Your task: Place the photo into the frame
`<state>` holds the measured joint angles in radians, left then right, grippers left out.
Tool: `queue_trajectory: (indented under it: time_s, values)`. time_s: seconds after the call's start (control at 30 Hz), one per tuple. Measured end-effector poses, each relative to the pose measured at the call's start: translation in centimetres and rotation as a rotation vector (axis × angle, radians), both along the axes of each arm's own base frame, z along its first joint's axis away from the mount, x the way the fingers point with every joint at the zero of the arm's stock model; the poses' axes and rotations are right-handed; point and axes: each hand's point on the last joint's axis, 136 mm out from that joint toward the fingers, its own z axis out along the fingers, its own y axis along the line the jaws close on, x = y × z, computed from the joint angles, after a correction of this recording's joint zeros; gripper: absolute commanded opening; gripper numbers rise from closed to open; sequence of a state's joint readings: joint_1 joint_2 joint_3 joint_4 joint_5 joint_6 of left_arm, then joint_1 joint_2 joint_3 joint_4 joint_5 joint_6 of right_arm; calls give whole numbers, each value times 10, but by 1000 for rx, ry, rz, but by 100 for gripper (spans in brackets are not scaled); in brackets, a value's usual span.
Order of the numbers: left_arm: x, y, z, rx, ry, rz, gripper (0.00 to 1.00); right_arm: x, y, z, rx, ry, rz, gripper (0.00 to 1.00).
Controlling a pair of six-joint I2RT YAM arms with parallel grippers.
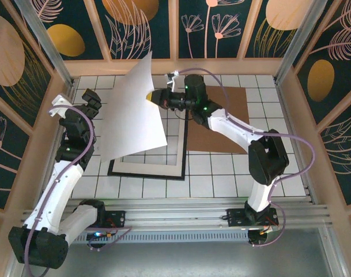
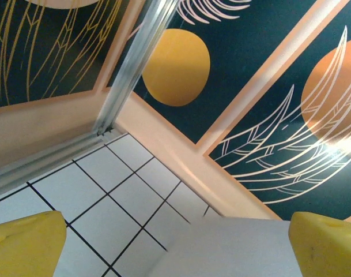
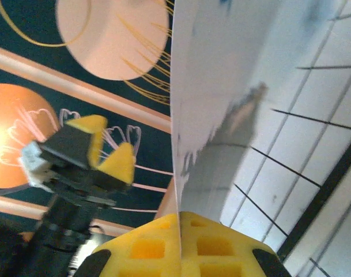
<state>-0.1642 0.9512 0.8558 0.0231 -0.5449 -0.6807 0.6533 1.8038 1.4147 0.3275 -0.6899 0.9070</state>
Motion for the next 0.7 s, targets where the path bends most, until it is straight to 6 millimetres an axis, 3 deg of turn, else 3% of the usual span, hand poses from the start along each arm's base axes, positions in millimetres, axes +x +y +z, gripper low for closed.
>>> queue_trajectory:
  time_s: [0.23, 0.33, 0.7]
  values:
    - [5, -6, -4, -6, 8, -34, 98, 12, -17, -143, -135, 287, -85, 0]
    - [12, -13, -10, -12, 21, -72, 99, 10, -28, -186, -196, 365, -128, 0]
    - [33, -40, -45, -47, 104, -208, 98, 7, -65, -240, -317, 406, -301, 0]
